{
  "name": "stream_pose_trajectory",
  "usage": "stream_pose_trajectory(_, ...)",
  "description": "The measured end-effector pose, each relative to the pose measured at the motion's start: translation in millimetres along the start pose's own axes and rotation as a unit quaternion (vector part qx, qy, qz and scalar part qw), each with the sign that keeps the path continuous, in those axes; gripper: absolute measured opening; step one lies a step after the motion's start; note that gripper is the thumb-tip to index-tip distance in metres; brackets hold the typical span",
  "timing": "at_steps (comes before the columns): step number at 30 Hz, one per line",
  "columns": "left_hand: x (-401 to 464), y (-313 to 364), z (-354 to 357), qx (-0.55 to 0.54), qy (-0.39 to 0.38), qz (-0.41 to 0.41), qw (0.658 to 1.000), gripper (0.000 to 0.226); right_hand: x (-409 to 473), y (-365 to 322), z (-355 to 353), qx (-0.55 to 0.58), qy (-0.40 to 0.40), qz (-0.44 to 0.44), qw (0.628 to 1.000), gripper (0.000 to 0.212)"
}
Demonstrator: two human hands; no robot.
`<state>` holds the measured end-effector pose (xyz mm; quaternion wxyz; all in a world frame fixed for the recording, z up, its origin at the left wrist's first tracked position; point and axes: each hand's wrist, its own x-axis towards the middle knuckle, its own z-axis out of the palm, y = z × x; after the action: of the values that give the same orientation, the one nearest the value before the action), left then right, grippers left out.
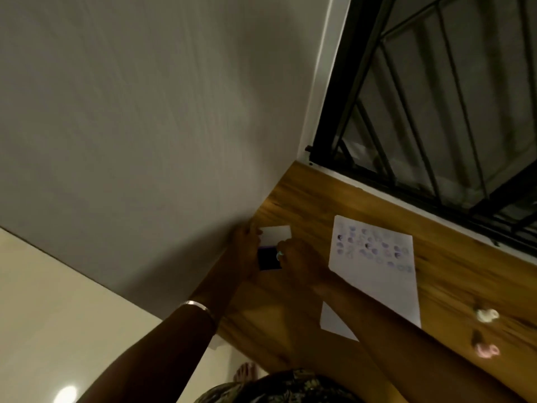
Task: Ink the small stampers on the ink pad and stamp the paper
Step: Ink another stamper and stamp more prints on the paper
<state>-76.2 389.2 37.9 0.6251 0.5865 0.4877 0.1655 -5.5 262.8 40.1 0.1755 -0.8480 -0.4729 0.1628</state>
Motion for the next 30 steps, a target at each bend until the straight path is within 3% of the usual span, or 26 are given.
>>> stream_pose_trajectory(10, 0.9, -5.5, 3.4, 0.007, -0.013, 0.034, 0.999, 0.028, 2.4, 10.0, 10.5, 0.015, 0.012, -0.008, 1.0, 0.017)
stream_pose_trajectory(16, 1.0, -2.1, 2.1, 0.021, -0.032, 0.079, 0.996, 0.023, 4.2, 4.9, -4.5, 0.025, -0.049, 0.005, 0.998, 0.024)
stream_pose_trajectory(20, -0.4, 9.6, 13.5, 0.088, -0.034, 0.136, 0.986, 0.022, -14.3, 12.8, -15.1, 0.074, 0.04, 0.056, 0.995, 0.023)
stream_pose_trajectory(22, -3.1, 14.8, 26.0, 0.095, -0.071, 0.179, 0.977, 0.021, -24.2, 28.4, -23.6, 0.086, 0.076, 0.112, 0.987, 0.026)
stream_pose_trajectory(23, -2.5, 12.4, 34.4, 0.1, -0.108, 0.197, 0.969, 0.02, -29.2, 38.4, -28.2, 0.086, 0.08, 0.136, 0.984, 0.028)
stream_pose_trajectory(25, -1.7, 3.9, 56.3, 0.213, -0.178, 0.202, 0.939, 0.018, -39.2, 60.2, -37.3, 0.071, 0.094, 0.189, 0.975, 0.03)
stream_pose_trajectory(27, -6.7, -5.7, 76.9, 0.376, -0.235, 0.192, 0.876, 0.04, -51.1, 80.0, -43.4, 0.032, 0.127, 0.255, 0.958, 0.033)
stream_pose_trajectory(30, -25.5, -17.8, 101.1, 0.381, -0.388, 0.211, 0.812, 0.068, -71.4, 105.4, -46.9, 0.003, 0.143, 0.329, 0.933, 0.04)
